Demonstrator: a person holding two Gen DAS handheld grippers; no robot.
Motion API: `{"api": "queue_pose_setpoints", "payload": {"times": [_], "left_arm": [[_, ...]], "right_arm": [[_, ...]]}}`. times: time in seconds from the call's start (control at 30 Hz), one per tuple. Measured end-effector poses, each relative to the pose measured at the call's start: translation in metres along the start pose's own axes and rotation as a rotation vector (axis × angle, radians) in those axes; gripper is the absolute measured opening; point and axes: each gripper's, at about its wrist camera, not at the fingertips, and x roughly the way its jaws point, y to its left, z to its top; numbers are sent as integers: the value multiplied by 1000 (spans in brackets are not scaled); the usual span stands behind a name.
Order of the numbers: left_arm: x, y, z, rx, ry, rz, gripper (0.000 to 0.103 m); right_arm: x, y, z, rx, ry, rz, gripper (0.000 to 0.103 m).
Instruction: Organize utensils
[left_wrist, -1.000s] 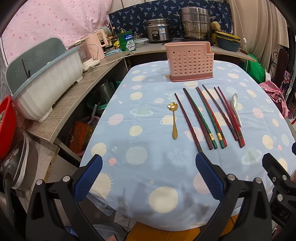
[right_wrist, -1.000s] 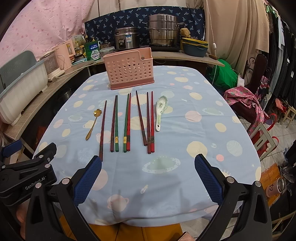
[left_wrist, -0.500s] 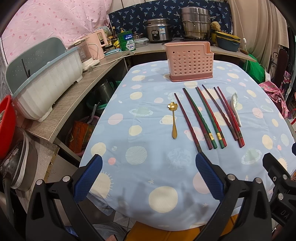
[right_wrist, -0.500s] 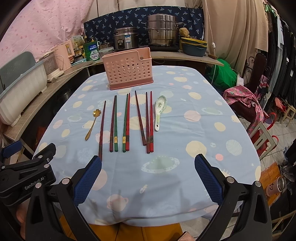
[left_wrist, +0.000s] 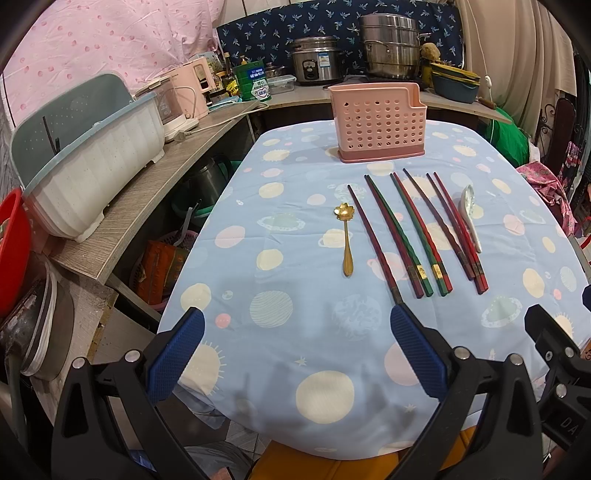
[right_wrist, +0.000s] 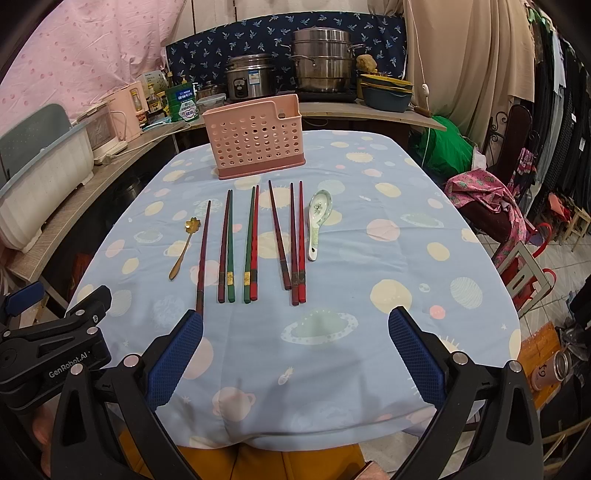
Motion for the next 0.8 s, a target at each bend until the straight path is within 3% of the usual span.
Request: {"api": "queue_pose_setpoints", "payload": {"times": [0.53,0.8], "left_arm": [[2,-5,-4,-3,13,-10,96],[43,-3,-3,-58,104,-106,96]], "right_arm": [[1,-4,-1,4,4,-2,96],[30,-28,5,46,34,-30,96]]}}
